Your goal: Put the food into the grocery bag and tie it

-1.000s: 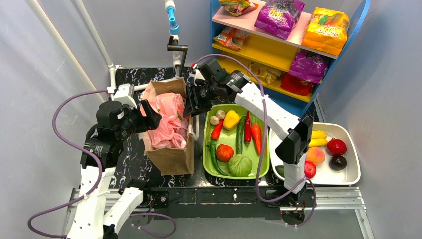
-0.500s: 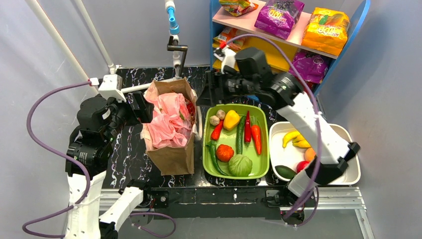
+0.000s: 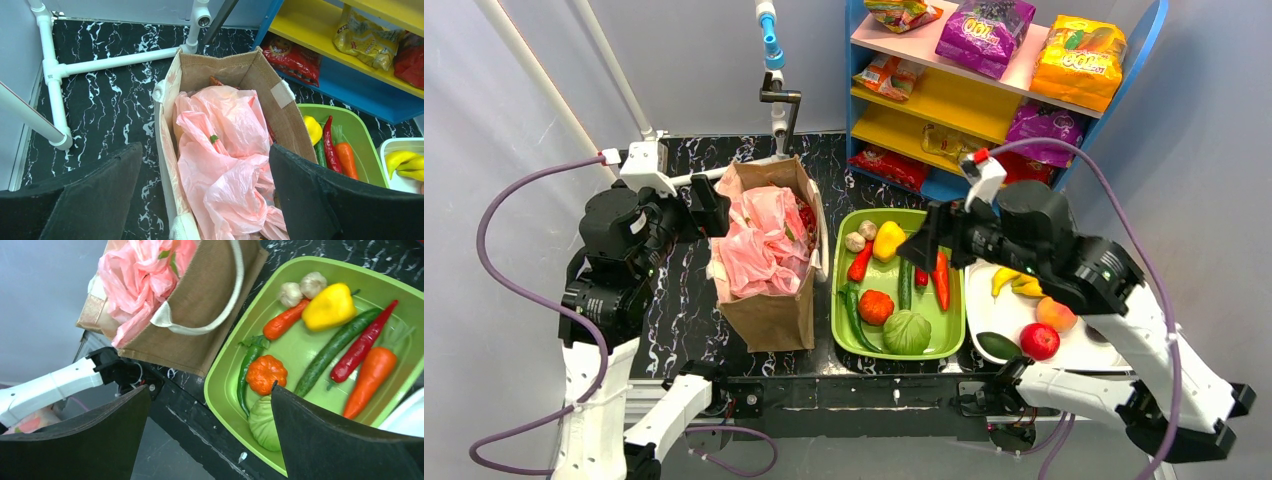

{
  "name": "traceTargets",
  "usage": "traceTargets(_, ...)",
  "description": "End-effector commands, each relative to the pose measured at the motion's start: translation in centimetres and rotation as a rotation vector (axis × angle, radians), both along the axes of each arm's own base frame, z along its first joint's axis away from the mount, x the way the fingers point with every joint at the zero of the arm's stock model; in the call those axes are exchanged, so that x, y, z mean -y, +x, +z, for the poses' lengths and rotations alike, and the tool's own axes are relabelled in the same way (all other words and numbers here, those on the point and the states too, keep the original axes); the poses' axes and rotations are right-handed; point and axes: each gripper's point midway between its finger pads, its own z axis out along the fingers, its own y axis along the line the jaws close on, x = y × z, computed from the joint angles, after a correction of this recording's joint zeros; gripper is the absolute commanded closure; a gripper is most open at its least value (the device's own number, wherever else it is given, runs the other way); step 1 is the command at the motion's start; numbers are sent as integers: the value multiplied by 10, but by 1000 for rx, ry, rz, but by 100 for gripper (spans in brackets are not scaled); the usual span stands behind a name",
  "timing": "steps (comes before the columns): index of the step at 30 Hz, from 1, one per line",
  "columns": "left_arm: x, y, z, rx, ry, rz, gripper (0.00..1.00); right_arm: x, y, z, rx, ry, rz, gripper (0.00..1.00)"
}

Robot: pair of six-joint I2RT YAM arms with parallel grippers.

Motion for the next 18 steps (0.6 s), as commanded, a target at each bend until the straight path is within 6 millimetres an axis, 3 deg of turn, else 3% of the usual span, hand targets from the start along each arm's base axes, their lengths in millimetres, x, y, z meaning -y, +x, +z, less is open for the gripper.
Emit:
traceTargets(1, 1, 10, 2, 18, -17, 15, 2, 28, 0, 0, 31, 45, -130, 3)
traceTargets(9, 8, 25, 3, 12, -50, 9, 2, 52, -12, -12, 12, 85, -202, 3)
traceTargets(18, 14, 33, 5, 4, -85, -4, 2, 52, -14, -13, 23, 84, -184, 2)
